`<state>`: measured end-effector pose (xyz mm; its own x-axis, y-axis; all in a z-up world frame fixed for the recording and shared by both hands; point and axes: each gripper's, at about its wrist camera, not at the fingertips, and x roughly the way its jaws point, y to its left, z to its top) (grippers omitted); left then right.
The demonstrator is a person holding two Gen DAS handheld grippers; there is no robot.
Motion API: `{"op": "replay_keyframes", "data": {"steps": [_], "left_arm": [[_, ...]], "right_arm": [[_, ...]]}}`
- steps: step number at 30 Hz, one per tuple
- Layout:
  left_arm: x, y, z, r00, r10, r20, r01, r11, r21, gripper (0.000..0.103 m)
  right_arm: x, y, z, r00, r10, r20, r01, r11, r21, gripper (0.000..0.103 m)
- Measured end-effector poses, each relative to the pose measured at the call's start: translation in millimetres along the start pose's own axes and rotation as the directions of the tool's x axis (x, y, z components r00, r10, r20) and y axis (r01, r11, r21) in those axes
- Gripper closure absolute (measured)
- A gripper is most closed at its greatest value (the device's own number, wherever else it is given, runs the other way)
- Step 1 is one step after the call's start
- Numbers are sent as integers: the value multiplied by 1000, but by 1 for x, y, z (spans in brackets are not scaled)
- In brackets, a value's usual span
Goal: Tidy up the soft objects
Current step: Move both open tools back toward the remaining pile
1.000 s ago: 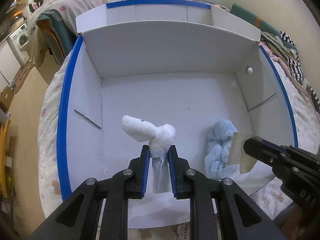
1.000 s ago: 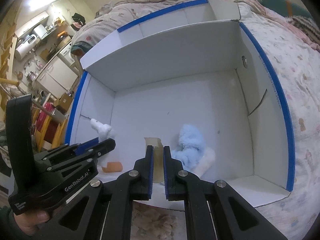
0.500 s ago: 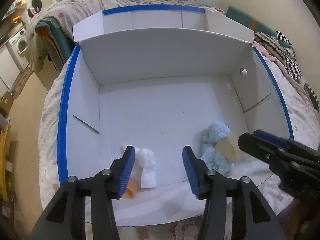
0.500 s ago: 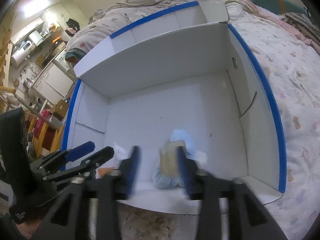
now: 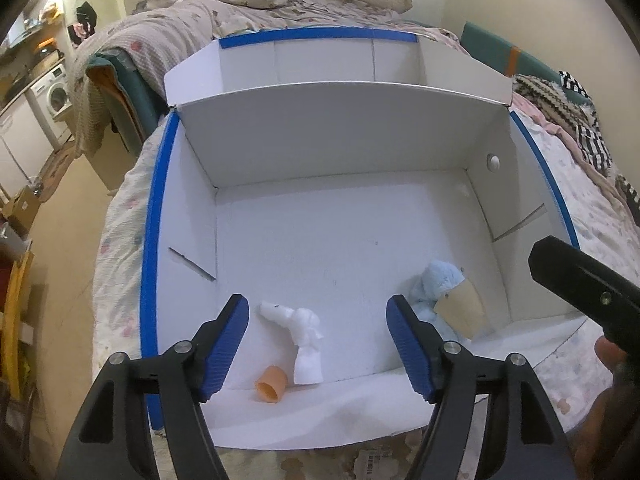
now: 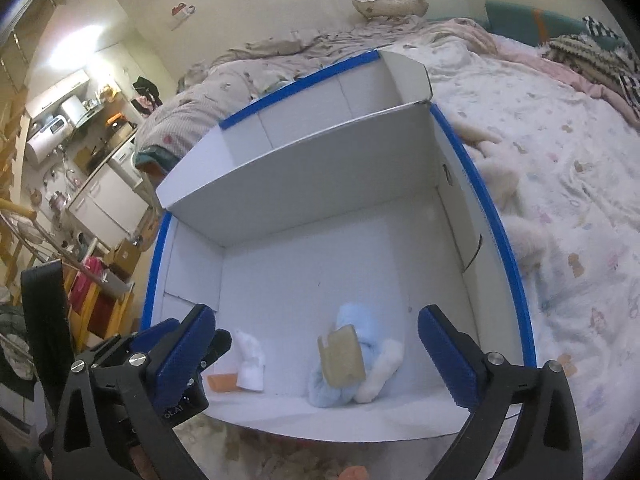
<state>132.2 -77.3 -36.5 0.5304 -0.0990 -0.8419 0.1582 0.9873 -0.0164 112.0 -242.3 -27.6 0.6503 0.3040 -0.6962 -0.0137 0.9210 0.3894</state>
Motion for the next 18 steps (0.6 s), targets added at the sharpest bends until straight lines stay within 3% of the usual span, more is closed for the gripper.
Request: {"op": "replay_keyframes", "data": {"steps": [18], "left_arm": [[-48,35,-15,993,103,64,-99,994,-50,34]], "right_arm": [[-11,-13,-6,1000,-17,1,17,998,57,0]]}}
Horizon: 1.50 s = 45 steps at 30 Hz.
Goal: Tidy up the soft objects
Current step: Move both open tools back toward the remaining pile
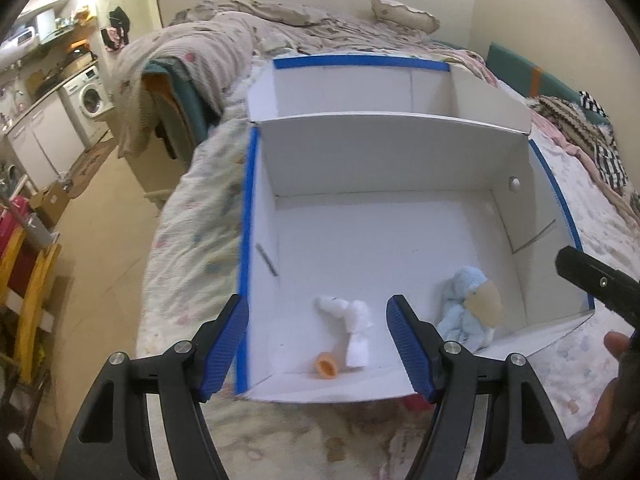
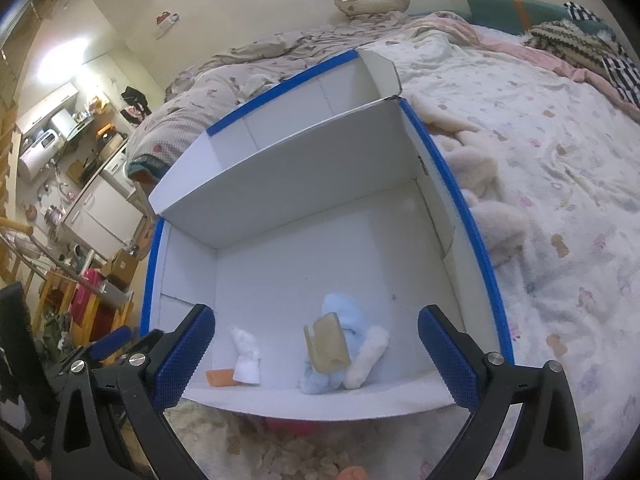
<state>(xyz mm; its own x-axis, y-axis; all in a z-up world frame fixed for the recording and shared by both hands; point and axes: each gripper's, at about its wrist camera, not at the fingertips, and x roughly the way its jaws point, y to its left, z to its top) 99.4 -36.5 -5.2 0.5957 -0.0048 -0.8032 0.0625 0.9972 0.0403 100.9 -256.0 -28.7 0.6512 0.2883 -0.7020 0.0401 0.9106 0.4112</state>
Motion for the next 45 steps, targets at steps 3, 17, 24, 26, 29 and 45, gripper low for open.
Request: {"op": "replay_keyframes", "data": {"steps": [3,17,24,26,29,45], "left_arm": [[-9,8,-6,1000,17,9,-17,1000,2,34],[-26,50,-51,997,47,-55,-51,996,-74,34],[-11,51,-69,989,43,-140,-60,991,-118,34],[-7,49,-69,989,16,-149,-34,992,-120,34],[-3,47,-70,986,-23,-164,3,992,-123,34],[90,-5,-77,882,-231,-411,151,965,-216,66]], "right_arm": [[-6,1,-3,1000,-6,5,6,1000,0,0],[-43,-14,-35,999,-28,-21,27,999,-25,0],[-46,-30,-47,997,-52,-61,52,999,0,0],[-42,-32,-48,995,-63,-77,63,998,4,0],[-35,-31,-48,993,-67,-95,69,998,13,0],[5,-32,-57,960,-179,-216,179,984,-21,0]]}}
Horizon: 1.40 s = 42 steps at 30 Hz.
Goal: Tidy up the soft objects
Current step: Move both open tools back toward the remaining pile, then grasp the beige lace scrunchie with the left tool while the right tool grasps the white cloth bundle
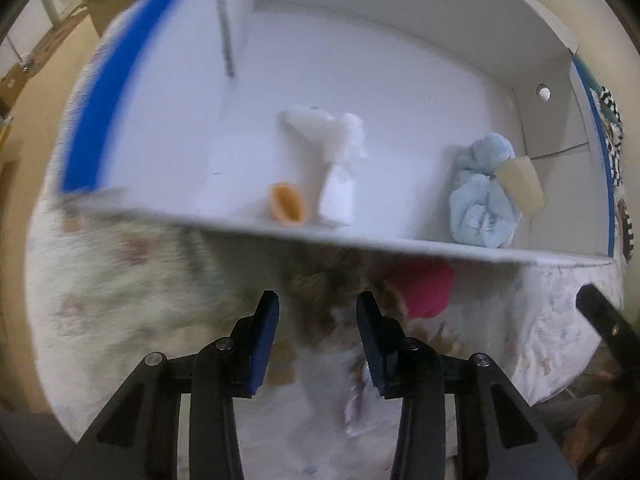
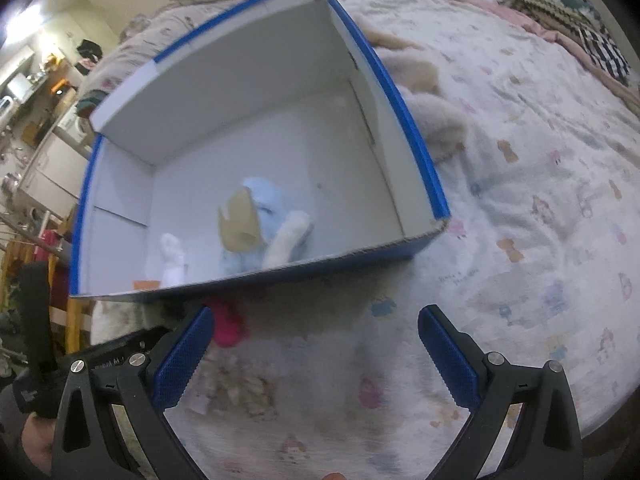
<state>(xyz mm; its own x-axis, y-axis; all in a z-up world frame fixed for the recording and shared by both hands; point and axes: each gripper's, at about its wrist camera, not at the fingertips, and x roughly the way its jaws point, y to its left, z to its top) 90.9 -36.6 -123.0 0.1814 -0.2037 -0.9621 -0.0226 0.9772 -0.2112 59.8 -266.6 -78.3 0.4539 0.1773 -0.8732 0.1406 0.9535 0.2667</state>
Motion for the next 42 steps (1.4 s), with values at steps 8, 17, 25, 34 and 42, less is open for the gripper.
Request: {"op": "replay_keyframes", "data": {"steps": [8,17,25,34,42], "left_arm": [[28,-11,0,993,90,-73,-83,993,89,94],[-4,3,-2,999,48,-15,-47,998,46,96],[-49,23,-21,993,72,91,-75,997,35,96],[-59,34,-23,989,94,118,-98,995,29,96],[-63,34,-24,988,91,128,-96,995,33,96]], "right_arm": [[13,-13,-3,998,-31,-63,32,999,19,0],[23,1,-7,994,9,-109,-12,999,-32,0],[44,20,-21,973,38,-229,-61,994,-94,0],[78,79,-40,941,19,-339,-119,954,-276,31],[72,93,-48,945,40,-325,-150,935,-323,85]]}}
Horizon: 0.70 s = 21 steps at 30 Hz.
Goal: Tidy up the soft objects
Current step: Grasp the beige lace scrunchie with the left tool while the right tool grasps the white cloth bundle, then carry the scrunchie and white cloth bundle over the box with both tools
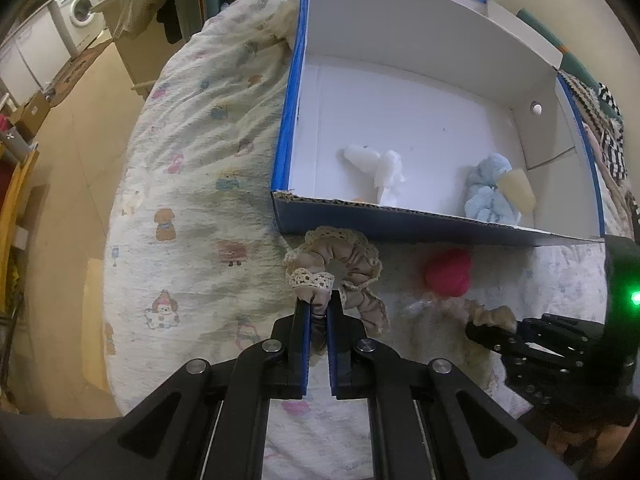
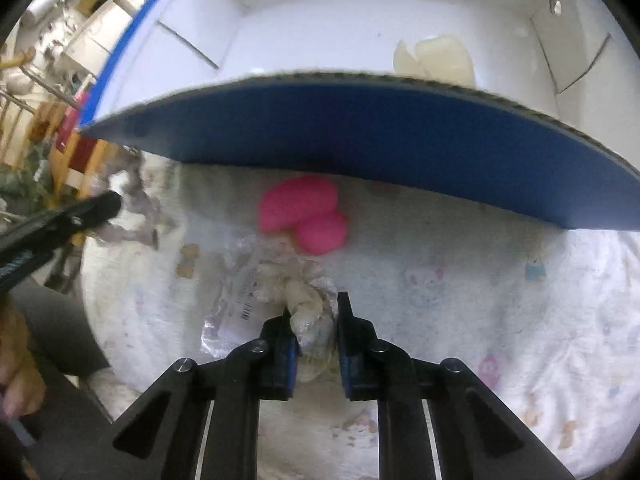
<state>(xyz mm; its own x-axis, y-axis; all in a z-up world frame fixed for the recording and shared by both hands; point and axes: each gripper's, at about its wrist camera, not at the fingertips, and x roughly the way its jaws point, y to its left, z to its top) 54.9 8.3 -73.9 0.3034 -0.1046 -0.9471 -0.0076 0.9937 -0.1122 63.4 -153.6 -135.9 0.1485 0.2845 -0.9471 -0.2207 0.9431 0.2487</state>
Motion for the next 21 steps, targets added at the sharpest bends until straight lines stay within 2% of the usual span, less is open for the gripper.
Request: {"op": "replay_keyframes", "data": {"steps": [5,9,14,17,21], "left_arm": [[-4,2,-2,1000,5,10,-5,1000,1,96],[-5,-1,-6,1000,21,19,-21,1000,18,96],[-6,-5,-10,998,53,33,-54,998,43,96],[-20,-6,-13,994,61,89,-64,997,39,96],[-53,-16,-16,982,10,188,-19,999,44,96]], "right_arm": [[-19,-17,-11,998,37,47,-40,997,62,85],[-28,-34,-18,998,25,57,-29,997,76,85],[-34,-33,-21,997,18,68,-22,998,66,85],[-39,-29,-21,995,31,90,-37,998,59,85],[-64,-28,-21,982,76,172,-83,996,36,85]]}}
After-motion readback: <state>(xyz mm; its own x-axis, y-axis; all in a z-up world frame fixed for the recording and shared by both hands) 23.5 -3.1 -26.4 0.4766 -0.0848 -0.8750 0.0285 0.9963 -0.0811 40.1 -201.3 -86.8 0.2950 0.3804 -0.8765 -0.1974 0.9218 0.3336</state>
